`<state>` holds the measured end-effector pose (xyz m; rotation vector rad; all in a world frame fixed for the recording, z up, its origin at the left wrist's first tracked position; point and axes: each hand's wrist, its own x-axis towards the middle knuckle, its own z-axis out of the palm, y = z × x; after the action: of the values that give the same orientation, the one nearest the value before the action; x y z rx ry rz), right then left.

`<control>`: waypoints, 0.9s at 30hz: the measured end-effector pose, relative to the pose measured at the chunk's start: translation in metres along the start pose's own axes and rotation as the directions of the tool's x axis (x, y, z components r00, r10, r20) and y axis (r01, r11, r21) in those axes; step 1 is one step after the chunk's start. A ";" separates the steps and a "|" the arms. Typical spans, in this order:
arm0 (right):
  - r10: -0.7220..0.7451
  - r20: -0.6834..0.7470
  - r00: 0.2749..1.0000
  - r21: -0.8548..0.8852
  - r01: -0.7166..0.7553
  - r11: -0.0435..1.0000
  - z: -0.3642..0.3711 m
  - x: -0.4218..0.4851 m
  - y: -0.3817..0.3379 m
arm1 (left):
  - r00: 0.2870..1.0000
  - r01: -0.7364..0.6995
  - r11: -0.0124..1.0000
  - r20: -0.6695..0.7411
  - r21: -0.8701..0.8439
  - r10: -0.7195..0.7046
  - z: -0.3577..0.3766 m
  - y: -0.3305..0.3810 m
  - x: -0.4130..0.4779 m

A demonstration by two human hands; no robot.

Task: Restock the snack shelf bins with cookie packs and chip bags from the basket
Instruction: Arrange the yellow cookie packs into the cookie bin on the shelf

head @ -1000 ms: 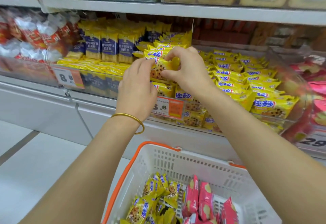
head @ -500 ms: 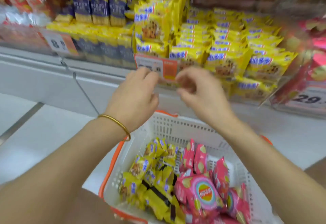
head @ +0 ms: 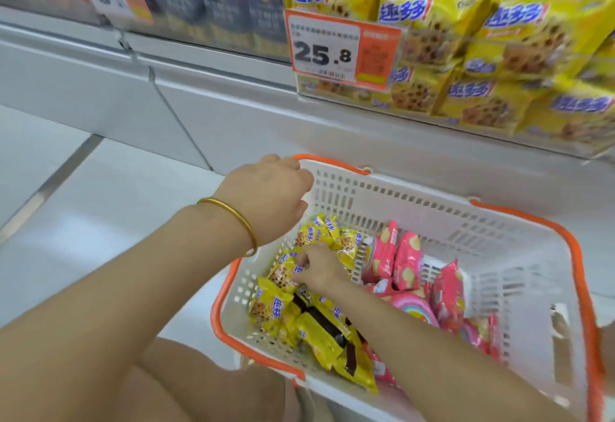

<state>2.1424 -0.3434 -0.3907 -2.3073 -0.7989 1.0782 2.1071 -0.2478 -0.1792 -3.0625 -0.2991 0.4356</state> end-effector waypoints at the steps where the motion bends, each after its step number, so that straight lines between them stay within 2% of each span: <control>1: -0.008 -0.015 1.000 0.091 0.009 0.996 -0.003 -0.001 0.005 | 1.000 0.001 1.000 0.009 -0.002 -0.001 0.000 -0.001 0.002; 4: -0.051 -0.050 0.997 0.247 0.062 0.967 -0.025 -0.012 0.017 | 0.999 -0.013 1.000 0.041 -0.008 0.013 0.000 0.001 0.008; 9: -0.171 -0.125 0.977 0.370 0.206 0.906 -0.092 -0.052 0.014 | 0.985 -0.073 0.995 0.150 -0.063 0.082 -0.002 0.012 0.017; 13: -0.282 -0.195 0.939 0.436 0.340 0.833 -0.151 -0.094 -0.005 | 0.971 -0.116 0.970 0.179 -0.214 0.155 -0.012 0.032 0.026; 17: -0.256 -0.288 0.923 0.520 0.375 0.767 -0.194 -0.130 -0.015 | 0.973 -0.146 0.913 0.112 -0.380 0.202 -0.036 0.053 0.035; 19: -0.216 -0.359 0.908 0.568 0.396 0.722 -0.210 -0.146 -0.018 | 0.980 -0.160 0.850 0.025 -0.502 0.199 -0.050 0.060 0.036; 22: -0.151 -0.474 0.867 0.582 0.437 0.686 -0.227 -0.172 -0.020 | 0.985 -0.173 0.644 -0.127 -0.745 0.118 -0.068 0.070 0.035; 24: -0.144 -0.514 0.846 0.553 0.455 0.698 -0.235 -0.188 -0.025 | 0.972 -0.219 0.518 -0.231 -0.827 0.042 -0.080 0.077 0.034; 27: -0.167 -0.602 0.781 0.528 0.546 0.650 -0.254 -0.203 -0.043 | 0.933 -0.311 0.383 -0.355 -0.870 -0.049 -0.106 0.087 0.033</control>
<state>2.2254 -0.4906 -0.1098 -1.5538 -0.4998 0.4100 2.1841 -0.3277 -0.0919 -4.1984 -0.3654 -0.4910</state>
